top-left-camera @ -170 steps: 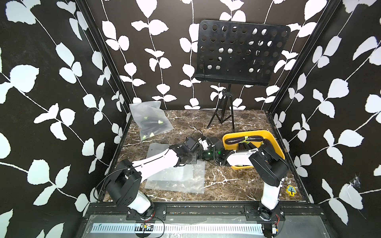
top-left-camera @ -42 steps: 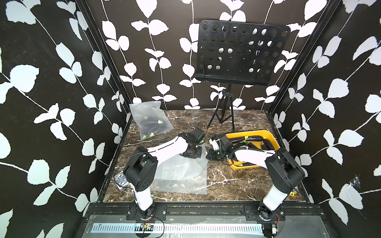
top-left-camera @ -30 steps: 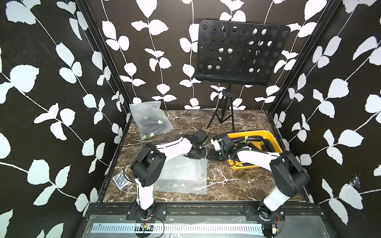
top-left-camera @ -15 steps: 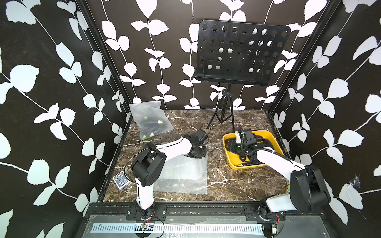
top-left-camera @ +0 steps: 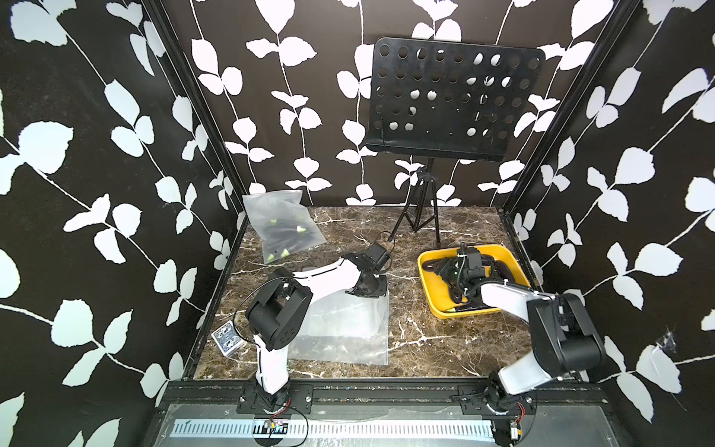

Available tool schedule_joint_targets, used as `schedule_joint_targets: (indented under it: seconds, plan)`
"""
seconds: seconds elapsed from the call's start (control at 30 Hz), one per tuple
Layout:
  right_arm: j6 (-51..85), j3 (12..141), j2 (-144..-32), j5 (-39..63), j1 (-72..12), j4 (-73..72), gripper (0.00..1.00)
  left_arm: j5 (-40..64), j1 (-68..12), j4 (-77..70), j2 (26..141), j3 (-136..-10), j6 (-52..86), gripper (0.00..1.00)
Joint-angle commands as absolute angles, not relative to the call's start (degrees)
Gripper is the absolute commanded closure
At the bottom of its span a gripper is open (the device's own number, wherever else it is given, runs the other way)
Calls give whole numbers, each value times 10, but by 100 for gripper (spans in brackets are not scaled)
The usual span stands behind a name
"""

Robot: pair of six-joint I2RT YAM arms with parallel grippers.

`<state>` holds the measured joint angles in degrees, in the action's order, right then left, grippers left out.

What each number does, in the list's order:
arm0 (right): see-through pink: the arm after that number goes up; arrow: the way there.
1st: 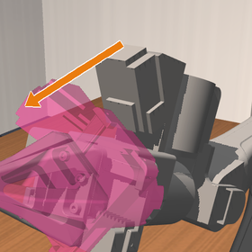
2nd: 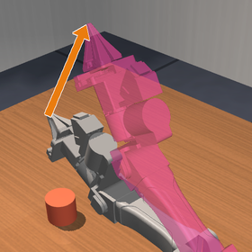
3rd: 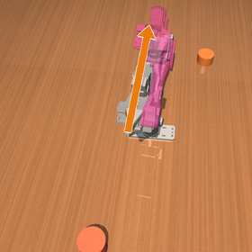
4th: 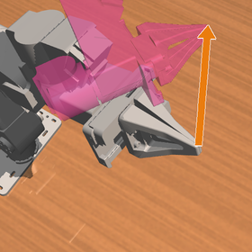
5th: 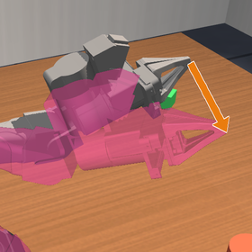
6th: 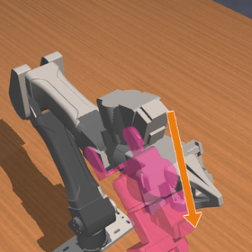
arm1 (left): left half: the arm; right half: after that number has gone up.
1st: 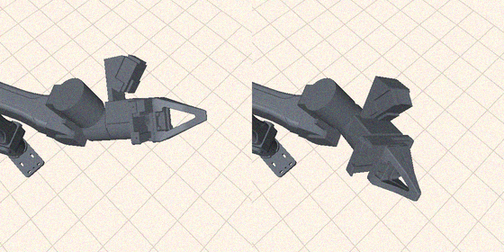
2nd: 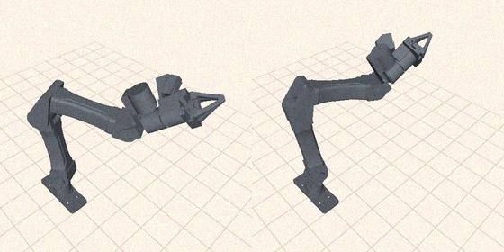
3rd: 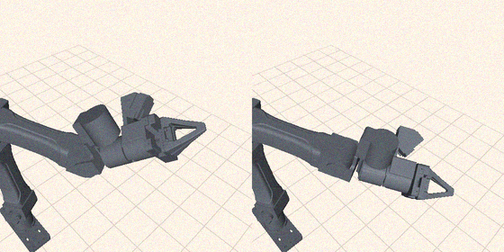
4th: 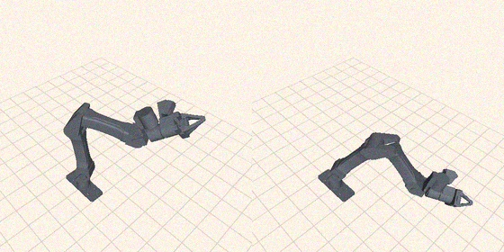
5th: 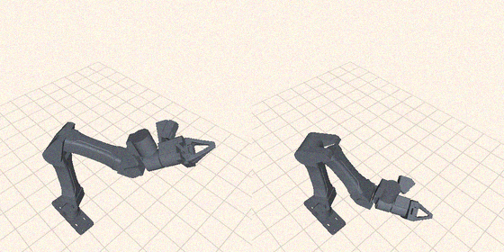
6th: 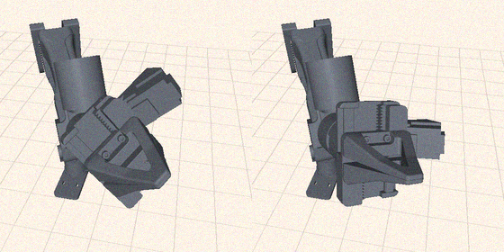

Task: Place the eggplant in a zip-top bag and seal the zipper
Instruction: Pick up the eggplant from the basket.

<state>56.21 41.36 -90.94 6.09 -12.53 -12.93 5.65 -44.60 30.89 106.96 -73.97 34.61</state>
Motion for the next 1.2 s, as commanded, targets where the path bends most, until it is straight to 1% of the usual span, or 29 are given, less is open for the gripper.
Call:
schedule_joint_targets:
  seconds: [0.0, 0.2, 0.33, 0.43, 0.53, 0.57, 0.6, 0.8, 0.97, 1.07, 1.17]
  plan:
    - [620, 413, -937, 43, -120, -238, 35, 63, -449, 316, 1051, -740, 332, 100]
    - [653, 426, -982, 51, -115, -276, 35, 57, -449, 321, 1046, -738, 330, 100]
    - [678, 420, -1014, 61, -114, -341, 38, 57, -449, 321, 1045, -739, 329, 100]
    - [679, 422, -1024, 72, -114, -357, 45, 62, -449, 326, 1046, -744, 322, 100]
    - [670, 418, -1018, 82, -114, -367, 59, 62, -449, 327, 1046, -743, 318, 100]
    - [667, 416, -1010, 84, -114, -365, 63, 63, -449, 325, 1047, -742, 317, 100]
    - [662, 413, -1000, 86, -113, -360, 64, 64, -449, 324, 1047, -742, 318, 100]
    - [599, 405, -896, 82, -114, -245, 64, 67, -450, 318, 1049, -744, 318, 100]
    - [541, 413, -837, 90, -118, -167, 65, 71, -450, 319, 1050, -748, 312, 100]
    - [482, 438, -823, 116, -151, -136, 67, 73, -449, 317, 1050, -746, 313, 100]
    - [453, 467, -832, 162, -194, -139, 67, 73, -449, 318, 1049, -745, 315, 100]
